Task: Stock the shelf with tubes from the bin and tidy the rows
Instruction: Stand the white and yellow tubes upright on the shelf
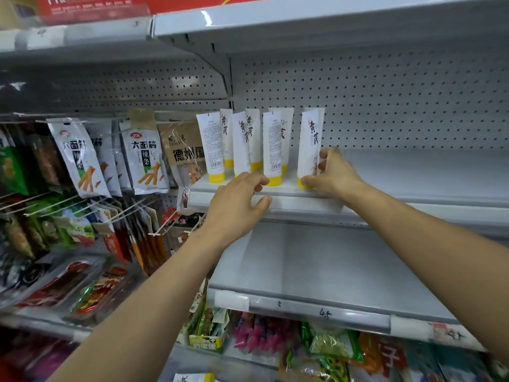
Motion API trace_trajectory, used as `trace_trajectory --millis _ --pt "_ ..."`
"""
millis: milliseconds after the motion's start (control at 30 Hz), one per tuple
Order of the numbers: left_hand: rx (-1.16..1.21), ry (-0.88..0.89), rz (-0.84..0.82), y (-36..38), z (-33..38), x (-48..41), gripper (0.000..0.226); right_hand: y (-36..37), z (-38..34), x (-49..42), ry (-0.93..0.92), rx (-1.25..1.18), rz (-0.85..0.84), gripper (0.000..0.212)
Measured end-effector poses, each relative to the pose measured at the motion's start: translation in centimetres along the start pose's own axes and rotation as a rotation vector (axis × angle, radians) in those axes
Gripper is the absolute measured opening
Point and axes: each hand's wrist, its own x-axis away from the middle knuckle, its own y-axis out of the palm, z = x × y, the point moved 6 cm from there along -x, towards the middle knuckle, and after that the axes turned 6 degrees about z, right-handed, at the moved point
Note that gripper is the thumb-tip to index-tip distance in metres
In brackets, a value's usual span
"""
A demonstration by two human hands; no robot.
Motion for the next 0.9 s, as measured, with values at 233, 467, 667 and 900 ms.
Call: trace_trajectory --millis 233,467,667,900 --pt "0.064 0.024 0.008 -1.1 -1.4 3.9 0.029 -0.1 -2.8 8.5 -0.346 0.308 0.234 0.037" --pt "0.089 -0.100 -0.186 -0.9 -7.7 11.3 0.032 8.7 -1.6 15.4 -0.402 0.429 -0.010 0.034" --pt "0.201 -0.468 -0.442 3.0 -18.1 24.4 0.028 20.2 4.5 22.3 -0.326 0.496 -0.432 0.023" --pt "0.489 -1.062 -0.505 11.6 -26.4 37.2 0.006 34.1 14.8 28.8 -0.146 0.484 -0.893 0.016"
